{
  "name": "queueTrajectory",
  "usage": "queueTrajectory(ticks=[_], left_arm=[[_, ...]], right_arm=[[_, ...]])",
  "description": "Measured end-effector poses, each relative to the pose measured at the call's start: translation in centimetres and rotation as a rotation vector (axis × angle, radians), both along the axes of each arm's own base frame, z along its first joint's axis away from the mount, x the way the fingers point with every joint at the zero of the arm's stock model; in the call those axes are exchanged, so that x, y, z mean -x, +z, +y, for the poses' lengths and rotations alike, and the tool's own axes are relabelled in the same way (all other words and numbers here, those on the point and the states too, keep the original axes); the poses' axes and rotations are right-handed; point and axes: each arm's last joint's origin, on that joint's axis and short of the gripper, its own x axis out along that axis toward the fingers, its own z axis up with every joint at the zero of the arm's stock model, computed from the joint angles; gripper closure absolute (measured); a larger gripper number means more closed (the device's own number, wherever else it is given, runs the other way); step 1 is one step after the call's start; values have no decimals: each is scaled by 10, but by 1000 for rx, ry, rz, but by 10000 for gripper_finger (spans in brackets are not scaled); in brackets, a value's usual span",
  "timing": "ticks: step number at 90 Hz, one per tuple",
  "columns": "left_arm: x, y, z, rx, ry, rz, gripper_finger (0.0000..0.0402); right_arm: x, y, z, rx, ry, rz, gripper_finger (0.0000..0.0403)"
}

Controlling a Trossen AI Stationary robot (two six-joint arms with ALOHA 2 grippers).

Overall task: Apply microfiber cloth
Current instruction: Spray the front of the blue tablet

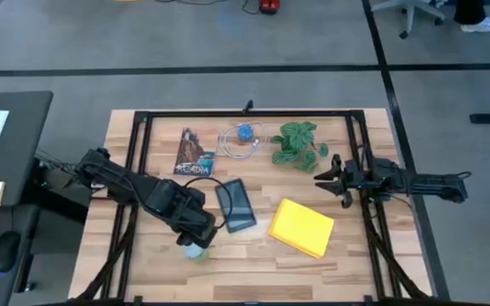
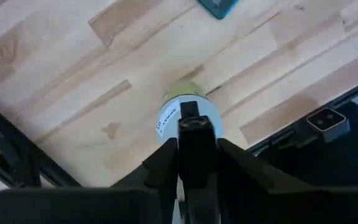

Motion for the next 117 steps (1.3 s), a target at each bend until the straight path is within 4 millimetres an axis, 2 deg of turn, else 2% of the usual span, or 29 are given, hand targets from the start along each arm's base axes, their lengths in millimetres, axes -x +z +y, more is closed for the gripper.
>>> queueTrajectory(ticks=[23,51,65,94,117], left_arm=[[-1,1,-5,16,-25,-36,302],[0,2,-8,24,-41,-47,216],[2,5,-7,28,-70,-34,201],[6,6,-15,110,-64,7,209],[7,6,-17,128,-95,14,304]], right_arm=[[0,0,0,0,0,0,305],[0,0,0,0,0,0,305],[0,0,0,0,0,0,305],[0,0,0,0,0,0,305],[0,0,0,0,0,0,305]])
